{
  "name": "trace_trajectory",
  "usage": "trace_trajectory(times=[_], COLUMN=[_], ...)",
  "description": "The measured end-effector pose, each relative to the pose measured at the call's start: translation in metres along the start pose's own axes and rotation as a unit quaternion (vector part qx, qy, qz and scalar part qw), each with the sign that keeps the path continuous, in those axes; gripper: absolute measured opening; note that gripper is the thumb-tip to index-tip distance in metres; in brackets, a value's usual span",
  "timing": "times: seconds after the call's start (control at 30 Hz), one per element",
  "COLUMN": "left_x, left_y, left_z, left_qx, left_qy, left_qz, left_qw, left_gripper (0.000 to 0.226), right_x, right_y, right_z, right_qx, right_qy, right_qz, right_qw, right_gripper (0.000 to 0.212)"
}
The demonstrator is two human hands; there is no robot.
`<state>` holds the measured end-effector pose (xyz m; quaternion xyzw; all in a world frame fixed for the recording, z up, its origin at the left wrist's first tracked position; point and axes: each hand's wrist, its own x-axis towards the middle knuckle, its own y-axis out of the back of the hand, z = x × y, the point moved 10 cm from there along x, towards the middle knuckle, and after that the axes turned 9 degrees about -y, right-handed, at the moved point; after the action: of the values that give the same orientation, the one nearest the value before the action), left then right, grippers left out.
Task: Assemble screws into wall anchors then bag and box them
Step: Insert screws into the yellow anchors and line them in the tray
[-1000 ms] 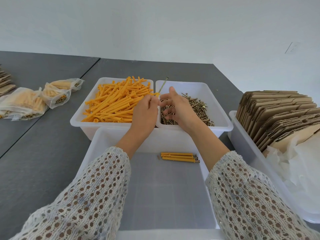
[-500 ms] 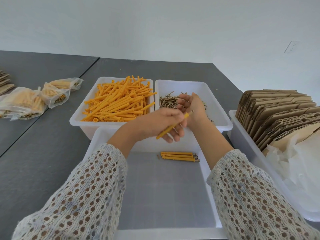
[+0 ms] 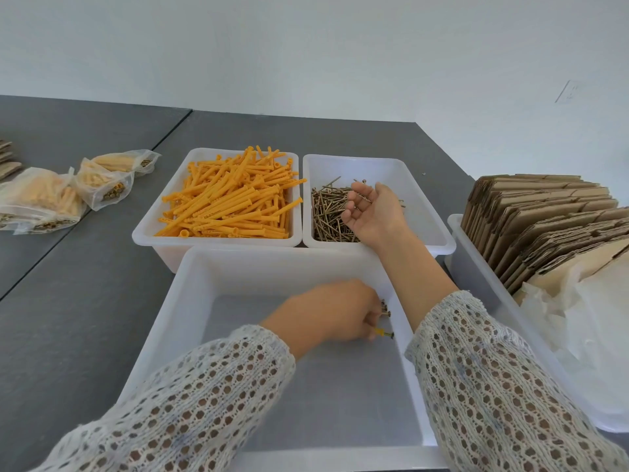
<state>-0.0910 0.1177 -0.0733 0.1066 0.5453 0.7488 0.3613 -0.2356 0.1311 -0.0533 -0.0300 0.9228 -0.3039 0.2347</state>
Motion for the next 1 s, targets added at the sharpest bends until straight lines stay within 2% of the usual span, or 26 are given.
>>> trace_trajectory(times=[0.13, 0.4, 0.57, 0.8, 0.87, 1.0], left_x=[0.006, 0.012, 0.014, 0.012, 0.006, -0.02], left_y=[0.009, 0.014, 0.016, 0.021, 0.036, 0.085], left_z=[0.011, 0.009, 0.008, 0.002, 0.003, 0.001], left_qx=[0.121, 0.21, 0.23, 0.189, 0.17, 0.167], left_qy=[0.0, 0.027, 0.036, 0.046, 0.029, -0.011], left_qz=[0.075, 0.107, 0.117, 0.114, 0.144, 0.289], left_qw=[0.99, 0.971, 0.966, 0.974, 0.974, 0.943], left_gripper=[0.011, 0.03, 0.033, 0.013, 0.021, 0.027], right_x=[0.0, 0.0, -0.002, -0.005, -0.006, -0.005], right_y=[-0.001, -0.003, -0.006, -0.011, -0.009, 0.004], right_z=[0.001, 0.001, 0.001, -0.001, -0.001, -0.009], right_qx=[-0.018, -0.046, -0.069, -0.151, -0.143, -0.148], right_qy=[0.0, 0.0, 0.004, 0.025, 0.019, 0.026], right_qz=[0.003, 0.006, 0.002, 0.013, 0.015, 0.067], right_qw=[1.0, 0.999, 0.998, 0.988, 0.989, 0.986], right_gripper=[0.042, 0.041, 0.038, 0.023, 0.023, 0.021])
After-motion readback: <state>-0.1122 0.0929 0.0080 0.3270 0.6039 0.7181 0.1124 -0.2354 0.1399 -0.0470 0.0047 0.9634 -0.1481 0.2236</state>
